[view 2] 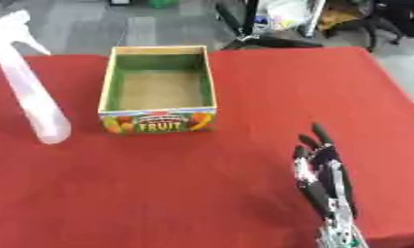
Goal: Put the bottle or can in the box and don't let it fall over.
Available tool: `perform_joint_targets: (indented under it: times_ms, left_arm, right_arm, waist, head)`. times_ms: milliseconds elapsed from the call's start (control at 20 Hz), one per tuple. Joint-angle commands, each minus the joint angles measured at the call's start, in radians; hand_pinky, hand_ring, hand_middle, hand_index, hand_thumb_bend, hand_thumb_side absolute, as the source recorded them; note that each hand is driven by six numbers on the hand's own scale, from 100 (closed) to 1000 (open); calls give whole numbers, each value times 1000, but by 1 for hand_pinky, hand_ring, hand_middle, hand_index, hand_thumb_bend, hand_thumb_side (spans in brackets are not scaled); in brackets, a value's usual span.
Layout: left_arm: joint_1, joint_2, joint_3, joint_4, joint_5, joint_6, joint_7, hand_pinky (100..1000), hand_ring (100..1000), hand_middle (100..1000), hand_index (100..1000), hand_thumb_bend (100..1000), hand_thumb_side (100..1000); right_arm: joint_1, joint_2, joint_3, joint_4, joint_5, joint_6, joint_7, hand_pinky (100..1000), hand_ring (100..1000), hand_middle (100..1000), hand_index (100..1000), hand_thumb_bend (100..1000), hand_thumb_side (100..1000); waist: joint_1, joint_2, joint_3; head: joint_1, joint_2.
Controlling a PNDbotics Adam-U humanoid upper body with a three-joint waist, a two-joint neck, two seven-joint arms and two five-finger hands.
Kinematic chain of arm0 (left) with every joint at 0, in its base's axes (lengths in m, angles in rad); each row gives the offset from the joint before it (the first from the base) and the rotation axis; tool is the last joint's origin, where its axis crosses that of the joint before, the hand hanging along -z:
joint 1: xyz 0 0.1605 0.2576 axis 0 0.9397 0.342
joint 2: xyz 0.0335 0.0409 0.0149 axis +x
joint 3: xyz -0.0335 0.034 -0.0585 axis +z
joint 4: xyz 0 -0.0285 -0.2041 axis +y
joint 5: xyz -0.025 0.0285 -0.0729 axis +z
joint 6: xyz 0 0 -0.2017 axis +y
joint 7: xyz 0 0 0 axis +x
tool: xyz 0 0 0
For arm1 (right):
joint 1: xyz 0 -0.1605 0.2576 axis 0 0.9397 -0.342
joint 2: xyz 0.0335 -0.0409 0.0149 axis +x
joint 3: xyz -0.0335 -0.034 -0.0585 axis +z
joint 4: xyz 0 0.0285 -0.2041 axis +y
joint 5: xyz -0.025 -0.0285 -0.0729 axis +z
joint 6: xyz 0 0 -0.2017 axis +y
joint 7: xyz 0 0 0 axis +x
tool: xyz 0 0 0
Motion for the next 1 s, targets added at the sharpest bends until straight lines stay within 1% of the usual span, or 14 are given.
perform_joint_targets:
  times_ms: [50,250,400,600,750,1000]
  left_arm:
    - [-13,31,14,-5,6,6,7,871,1000,964,877,841,598]
    - [-35,60,15,24,34,13,9,869,1000,965,878,842,594]
    - [-64,97,11,70,70,14,2,867,1000,967,879,846,590]
    - [-124,149,0,164,94,25,-18,866,1000,970,885,862,577]
    - [-177,182,-19,232,96,34,-50,866,1000,973,890,873,559]
    - [-258,212,-47,326,93,42,-99,864,1000,975,892,890,546]
  right_arm:
    - [-5,-21,-7,-9,11,-2,-1,796,893,1000,953,100,470]
    - [-5,-21,-6,-8,11,-2,-1,796,893,1000,953,100,470]
    - [-5,-22,-5,-7,10,-2,1,796,893,1000,953,100,469]
    - [-4,-22,-4,-6,9,-1,3,796,893,1000,953,100,470]
    - [-3,-22,-2,-5,8,-1,5,796,893,1000,953,100,470]
    - [-3,-22,1,-4,6,-1,7,796,893,1000,953,100,470]
  waist:
    - [3,-14,0]
    - [4,-15,-2]
    - [5,-16,-4]
    - [5,-17,-8]
    - [4,-18,-12]
    - [4,-19,-17]
  head:
    - [-4,2]
    - [-5,2]
    - [-5,3]
    - [-6,2]
    - [-3,3]
    - [-1,7]
